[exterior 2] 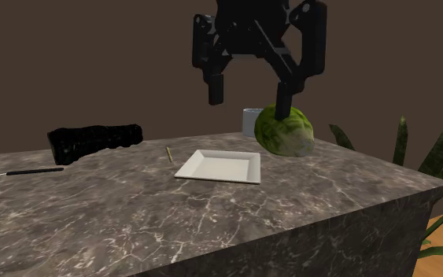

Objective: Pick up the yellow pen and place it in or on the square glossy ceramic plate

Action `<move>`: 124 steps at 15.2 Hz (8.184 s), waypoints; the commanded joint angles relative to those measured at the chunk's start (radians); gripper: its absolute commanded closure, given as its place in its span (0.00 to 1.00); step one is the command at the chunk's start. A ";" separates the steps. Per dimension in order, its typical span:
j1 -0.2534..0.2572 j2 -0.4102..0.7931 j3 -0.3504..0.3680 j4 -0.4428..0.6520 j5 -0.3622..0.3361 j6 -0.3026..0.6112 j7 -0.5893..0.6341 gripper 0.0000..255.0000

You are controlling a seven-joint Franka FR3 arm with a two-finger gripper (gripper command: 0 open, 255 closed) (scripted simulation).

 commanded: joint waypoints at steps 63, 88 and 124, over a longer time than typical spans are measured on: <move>0.356 1.025 0.328 0.609 -0.153 0.296 -0.332 1.00; 0.395 0.908 0.355 0.384 -0.160 0.447 -0.169 1.00; 0.391 1.052 0.351 0.580 -0.206 0.362 -0.315 1.00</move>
